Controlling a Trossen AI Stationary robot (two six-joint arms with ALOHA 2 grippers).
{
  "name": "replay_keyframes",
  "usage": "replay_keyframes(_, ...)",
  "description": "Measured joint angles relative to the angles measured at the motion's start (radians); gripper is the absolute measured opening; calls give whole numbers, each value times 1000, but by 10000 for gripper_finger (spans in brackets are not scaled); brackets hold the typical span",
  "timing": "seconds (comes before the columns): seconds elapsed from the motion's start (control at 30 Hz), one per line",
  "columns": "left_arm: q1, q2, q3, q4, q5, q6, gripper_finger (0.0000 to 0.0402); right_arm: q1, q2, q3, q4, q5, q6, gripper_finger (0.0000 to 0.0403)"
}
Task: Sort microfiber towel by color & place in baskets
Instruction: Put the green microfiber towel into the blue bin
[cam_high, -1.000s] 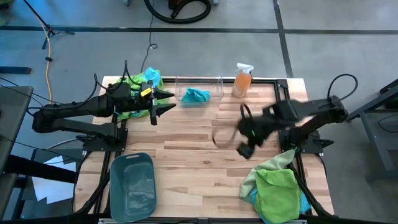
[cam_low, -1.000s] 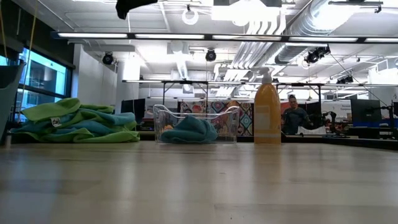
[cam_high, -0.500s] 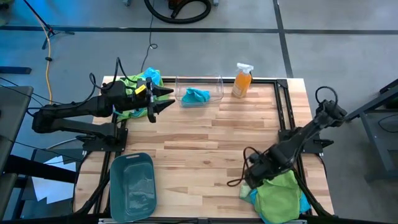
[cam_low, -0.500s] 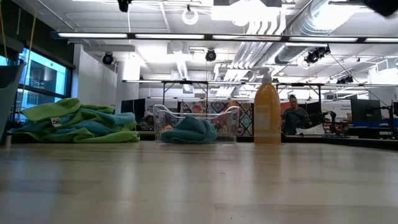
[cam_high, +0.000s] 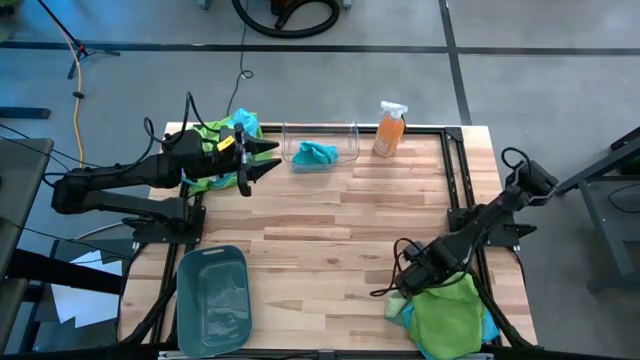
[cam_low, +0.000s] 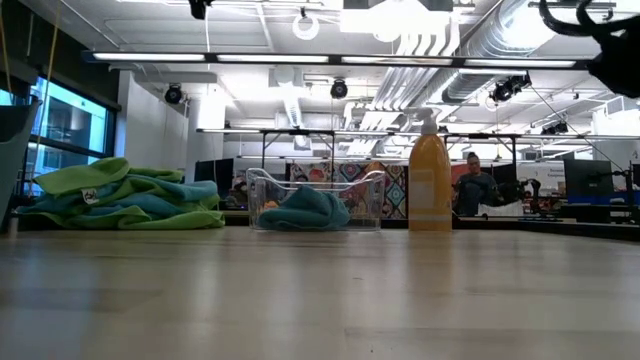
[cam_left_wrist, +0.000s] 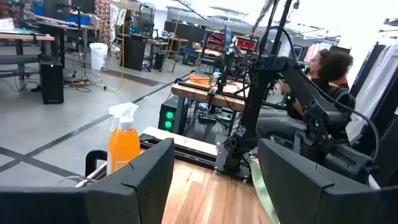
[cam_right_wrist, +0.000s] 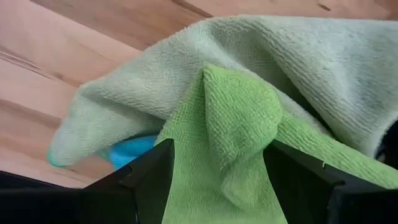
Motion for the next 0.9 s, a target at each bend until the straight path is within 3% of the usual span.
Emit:
replay_keyframes(0.13, 0, 0, 0, 6, -9, -18, 220, 16, 0, -7, 7, 3, -25, 191)
replay_keyframes(0.33, 0, 0, 0, 9, -21, -44, 220, 36, 0, 38, -6, 4, -72, 22)
replay_keyframes(0.67, 0, 0, 0, 16, -41, -43, 220, 49, -2, 323, -226, 18, -258, 3)
replay_keyframes(0.9, 1, 0, 0, 16, -19, -25, 220, 31, -2, 653, -363, 195, -550, 1)
